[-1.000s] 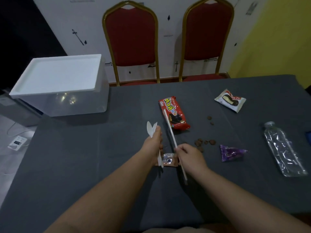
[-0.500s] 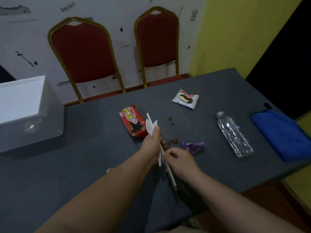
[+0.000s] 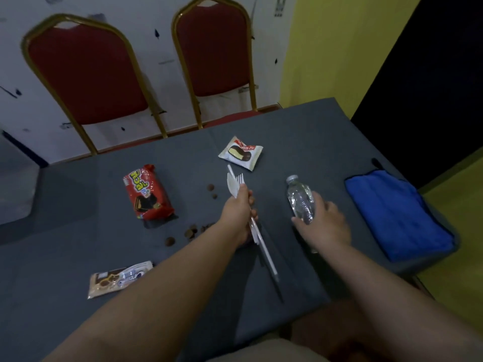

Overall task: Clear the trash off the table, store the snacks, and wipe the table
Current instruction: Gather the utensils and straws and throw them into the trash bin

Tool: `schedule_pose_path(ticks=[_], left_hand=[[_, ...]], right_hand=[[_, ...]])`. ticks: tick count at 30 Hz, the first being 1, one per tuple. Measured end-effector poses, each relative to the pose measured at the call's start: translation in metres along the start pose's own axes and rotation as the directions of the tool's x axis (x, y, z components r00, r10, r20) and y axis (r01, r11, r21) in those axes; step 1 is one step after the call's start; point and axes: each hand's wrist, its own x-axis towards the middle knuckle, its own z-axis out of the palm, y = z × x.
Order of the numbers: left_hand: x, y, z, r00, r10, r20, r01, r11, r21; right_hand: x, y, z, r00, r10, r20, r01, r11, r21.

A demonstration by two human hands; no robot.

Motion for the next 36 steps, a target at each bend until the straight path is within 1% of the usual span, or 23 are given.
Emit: schedule_pose_path(ticks=[2,4,7,9,11,13,15,18,21,24,26,29,32,36], left_hand=[[0.002,-0.004,0.01,1.0,-0.013,0.006,0.013,1.0,0.016],[0.003,-0.006,0.014,0.999,-0.032,0.01,0.032,0.999,0.018],[0.004,-0.005,0.016,0.998,-0.062,0.016,0.063,0.997,-0.038],[0.003,-0.004,0.012,0.996,-0.084,0.029,0.087,0.991,-0.103],[0.004,-0.002,0.007,0.994,-0.105,0.037,0.11,0.978,-0.178],[0.003,0.002,-0.002,0.994,-0.102,0.023,0.105,0.968,-0.23],[0.002,0.006,-0.011,0.998,-0.07,-0.002,0.068,0.972,-0.224],[0.0,0.01,-0.031,0.999,0.0,-0.051,-0.011,0.975,-0.222],[-0.01,0.017,-0.067,0.994,0.051,-0.102,-0.076,0.962,-0.263],[-0.03,0.026,-0.123,0.979,0.094,-0.181,-0.146,0.942,-0.301],[-0.041,0.029,-0.152,0.967,0.117,-0.227,-0.184,0.936,-0.299],[-0.066,0.031,-0.213,0.947,0.14,-0.288,-0.235,0.915,-0.327],[-0.097,0.027,-0.283,0.928,0.14,-0.346,-0.27,0.892,-0.363],[-0.141,0.015,-0.378,0.89,0.148,-0.432,-0.323,0.872,-0.368]], right_hand=[[0.006,0.006,0.002,0.997,0.011,0.078,-0.02,0.994,0.105],[0.009,0.006,0.003,0.995,0.012,0.096,-0.024,0.993,0.117],[0.013,0.007,0.003,0.994,0.014,0.105,-0.029,0.989,0.144],[0.015,0.006,0.002,0.991,0.007,0.133,-0.039,0.971,0.236],[0.016,0.0,-0.001,0.988,-0.022,0.152,-0.038,0.923,0.383],[0.014,-0.016,-0.006,0.983,-0.082,0.163,-0.016,0.85,0.526],[0.009,-0.037,-0.013,0.967,-0.152,0.204,-0.018,0.758,0.652],[-0.004,-0.076,-0.018,0.932,-0.278,0.234,0.011,0.667,0.745],[-0.026,-0.116,-0.012,0.888,-0.388,0.248,0.045,0.609,0.792],[-0.059,-0.16,0.004,0.83,-0.472,0.297,0.062,0.607,0.792],[-0.076,-0.178,0.012,0.81,-0.496,0.311,0.052,0.59,0.805],[-0.115,-0.214,0.032,0.77,-0.538,0.343,0.052,0.588,0.807],[-0.164,-0.253,0.061,0.706,-0.6,0.376,0.064,0.583,0.81],[-0.237,-0.305,0.11,0.614,-0.665,0.426,0.083,0.591,0.803]])
